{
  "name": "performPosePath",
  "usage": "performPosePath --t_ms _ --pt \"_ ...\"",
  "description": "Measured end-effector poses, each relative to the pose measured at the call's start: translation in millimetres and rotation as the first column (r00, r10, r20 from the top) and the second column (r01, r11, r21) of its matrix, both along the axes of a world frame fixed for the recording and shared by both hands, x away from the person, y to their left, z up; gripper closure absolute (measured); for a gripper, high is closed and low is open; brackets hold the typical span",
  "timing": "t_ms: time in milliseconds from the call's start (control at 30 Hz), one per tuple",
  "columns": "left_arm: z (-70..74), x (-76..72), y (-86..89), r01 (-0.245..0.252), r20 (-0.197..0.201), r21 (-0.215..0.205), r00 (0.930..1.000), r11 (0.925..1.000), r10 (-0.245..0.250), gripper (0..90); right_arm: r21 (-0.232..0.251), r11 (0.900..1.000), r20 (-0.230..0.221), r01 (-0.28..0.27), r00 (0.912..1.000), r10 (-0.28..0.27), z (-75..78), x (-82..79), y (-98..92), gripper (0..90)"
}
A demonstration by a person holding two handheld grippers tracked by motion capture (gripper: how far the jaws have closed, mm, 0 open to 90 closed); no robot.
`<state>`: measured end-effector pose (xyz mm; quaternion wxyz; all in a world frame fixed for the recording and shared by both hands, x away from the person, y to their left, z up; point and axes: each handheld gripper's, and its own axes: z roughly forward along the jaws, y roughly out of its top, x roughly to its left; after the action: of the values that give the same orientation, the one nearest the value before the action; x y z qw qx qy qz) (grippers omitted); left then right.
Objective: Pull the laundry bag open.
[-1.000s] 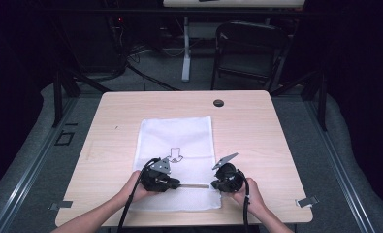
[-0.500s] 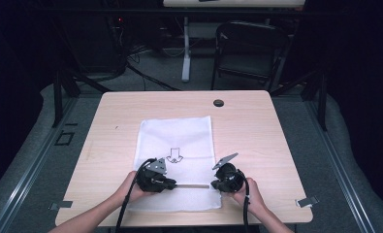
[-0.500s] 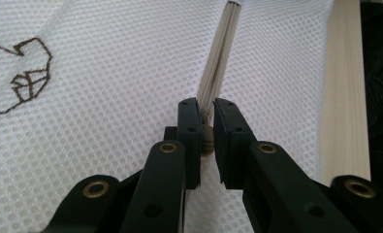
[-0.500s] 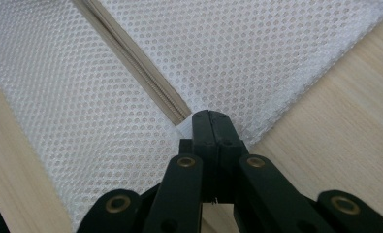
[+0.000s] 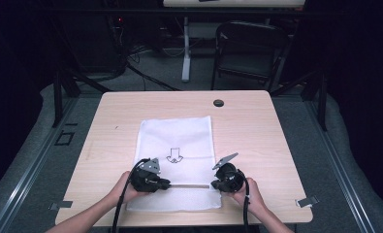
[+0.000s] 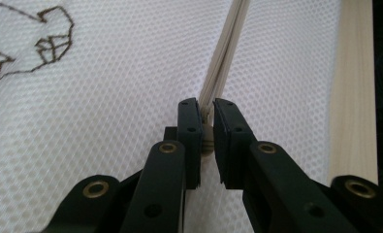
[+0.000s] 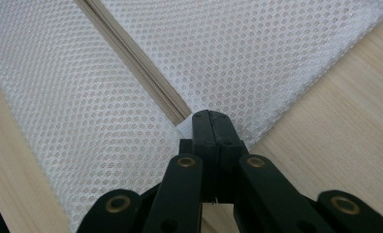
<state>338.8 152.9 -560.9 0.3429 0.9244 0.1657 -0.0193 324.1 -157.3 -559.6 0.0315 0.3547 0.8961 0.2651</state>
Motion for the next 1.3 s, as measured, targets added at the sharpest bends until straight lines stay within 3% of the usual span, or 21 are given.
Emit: performPosePath --t_ms 233,933,1300 --pt "-0.7 -0.4 22.0 -0.043 -0.008 -0.006 0.9991 0.9991 0.043 82.7 -0.002 1.0 0.002 -0.002 1.0 0.002 -0.1 0.2 -0.1 90.0" --pt "0.9 -4.5 27.8 -0.039 -0.002 -0.006 0.9992 0.9992 0.039 82.7 -0.002 1.0 0.0 0.002 1.0 -0.002 -0.1 0.3 -0.2 90.0" --pt "0.6 -5.5 41.3 -0.056 -0.003 -0.002 0.9984 0.9984 0.056 82.7 -0.004 1.0 -0.001 -0.005 1.0 0.005 -0.1 1.0 -1.8 90.0"
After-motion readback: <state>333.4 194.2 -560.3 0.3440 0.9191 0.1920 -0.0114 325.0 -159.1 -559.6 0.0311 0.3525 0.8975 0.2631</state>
